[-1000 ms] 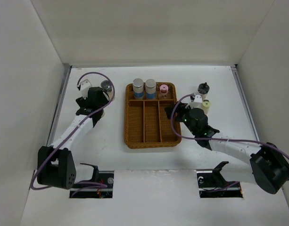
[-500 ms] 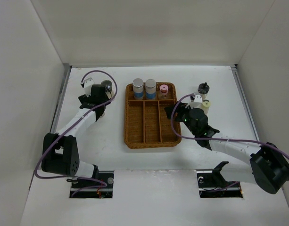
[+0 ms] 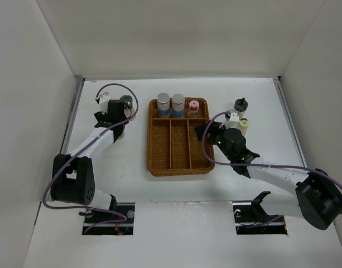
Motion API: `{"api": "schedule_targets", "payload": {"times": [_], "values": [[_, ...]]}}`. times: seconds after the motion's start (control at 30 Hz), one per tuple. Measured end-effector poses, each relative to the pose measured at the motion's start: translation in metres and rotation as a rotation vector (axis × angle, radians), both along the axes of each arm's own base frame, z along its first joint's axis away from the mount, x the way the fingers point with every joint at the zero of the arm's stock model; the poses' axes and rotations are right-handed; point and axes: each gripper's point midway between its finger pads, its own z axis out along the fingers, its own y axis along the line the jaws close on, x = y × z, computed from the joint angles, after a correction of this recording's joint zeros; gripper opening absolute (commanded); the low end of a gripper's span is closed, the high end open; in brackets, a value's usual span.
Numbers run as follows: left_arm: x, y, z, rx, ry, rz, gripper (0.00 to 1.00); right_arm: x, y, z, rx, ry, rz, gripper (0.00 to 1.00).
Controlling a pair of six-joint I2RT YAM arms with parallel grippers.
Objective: Organize the condiment bottles
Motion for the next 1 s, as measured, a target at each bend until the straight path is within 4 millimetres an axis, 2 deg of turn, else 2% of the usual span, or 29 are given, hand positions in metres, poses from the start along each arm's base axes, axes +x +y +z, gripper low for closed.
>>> {"api": "schedule_targets", "payload": {"times": [0.1, 0.17, 0.3, 0.4, 0.5, 0.63, 0.77, 1.0], "values": [[-0.005, 0.0, 0.007, -0.003, -0.017, -0.003, 0.35, 0.0, 0.0, 0.0, 0.0, 0.0, 0.0, 0.76], [-0.012, -0.001, 0.022, -0.009, -0.05, -0.01, 0.34, 0.0, 0.0, 0.0, 0.0, 0.0, 0.0, 0.77], [-0.028, -0.011, 0.079, -0.033, -0.199, -0.04, 0.34, 0.0, 0.0, 0.0, 0.0, 0.0, 0.0, 0.77], [-0.038, -0.03, 0.116, -0.061, -0.296, -0.092, 0.34, 0.0, 0.0, 0.0, 0.0, 0.0, 0.0, 0.77], [-0.042, -0.061, 0.135, -0.097, -0.338, -0.165, 0.34, 0.0, 0.0, -0.001, -0.001, 0.001, 0.0, 0.77], [-0.039, -0.118, 0.131, -0.139, -0.311, -0.297, 0.34, -0.002, -0.002, -0.006, -0.008, 0.01, -0.002, 0.78], [-0.034, -0.163, 0.107, -0.148, -0.251, -0.395, 0.34, -0.002, -0.003, -0.008, -0.012, 0.013, -0.008, 0.78], [-0.024, -0.193, 0.062, -0.133, -0.16, -0.446, 0.34, -0.002, -0.004, -0.007, -0.011, 0.011, -0.012, 0.78]]}}
